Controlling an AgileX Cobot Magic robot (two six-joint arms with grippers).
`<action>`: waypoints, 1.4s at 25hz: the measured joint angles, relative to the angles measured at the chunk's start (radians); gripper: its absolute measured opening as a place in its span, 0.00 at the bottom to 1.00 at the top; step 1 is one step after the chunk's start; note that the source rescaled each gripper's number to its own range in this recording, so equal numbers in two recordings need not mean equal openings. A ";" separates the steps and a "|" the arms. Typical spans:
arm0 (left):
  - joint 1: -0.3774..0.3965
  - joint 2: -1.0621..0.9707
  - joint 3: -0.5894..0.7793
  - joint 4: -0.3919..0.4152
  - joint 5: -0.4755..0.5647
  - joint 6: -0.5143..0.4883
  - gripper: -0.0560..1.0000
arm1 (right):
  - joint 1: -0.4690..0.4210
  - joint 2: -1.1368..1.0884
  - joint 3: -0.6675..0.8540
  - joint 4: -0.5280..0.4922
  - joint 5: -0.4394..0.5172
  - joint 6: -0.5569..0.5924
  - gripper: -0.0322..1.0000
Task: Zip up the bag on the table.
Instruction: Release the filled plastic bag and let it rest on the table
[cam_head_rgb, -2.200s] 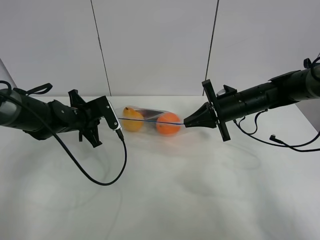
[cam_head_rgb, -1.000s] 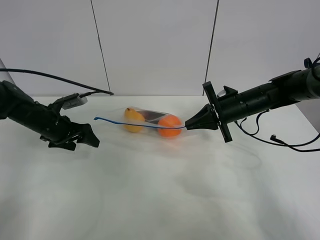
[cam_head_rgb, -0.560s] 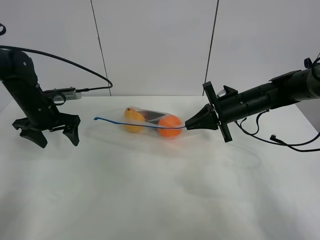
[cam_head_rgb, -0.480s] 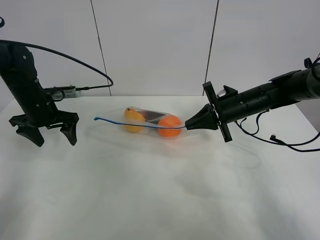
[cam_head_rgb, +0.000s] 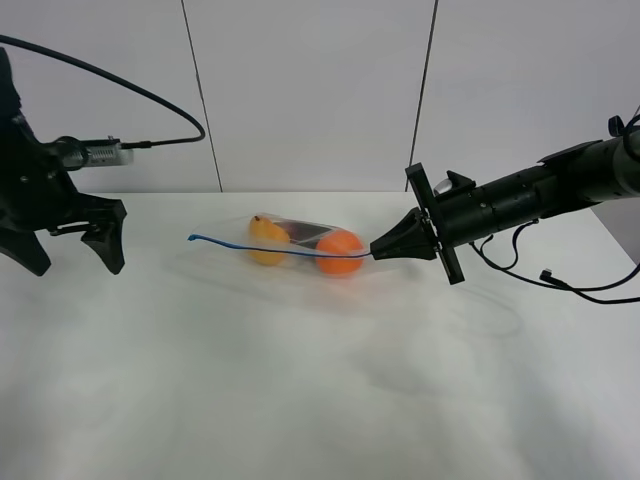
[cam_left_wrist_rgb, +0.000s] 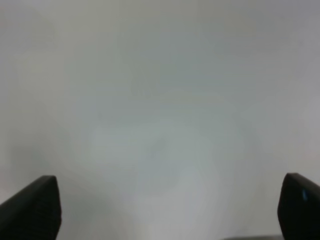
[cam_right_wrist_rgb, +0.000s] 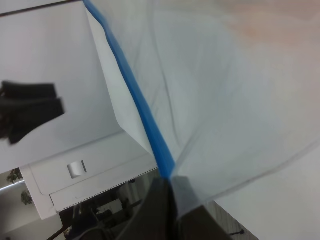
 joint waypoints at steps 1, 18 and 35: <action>0.000 -0.045 0.023 0.000 0.000 0.000 1.00 | 0.000 0.000 0.000 0.000 0.000 0.000 0.03; 0.000 -0.950 0.778 0.004 -0.108 -0.002 1.00 | 0.000 0.000 0.000 -0.001 0.000 -0.016 0.03; 0.000 -1.627 0.803 0.016 -0.135 -0.012 1.00 | 0.000 0.000 0.000 -0.004 0.002 -0.023 0.51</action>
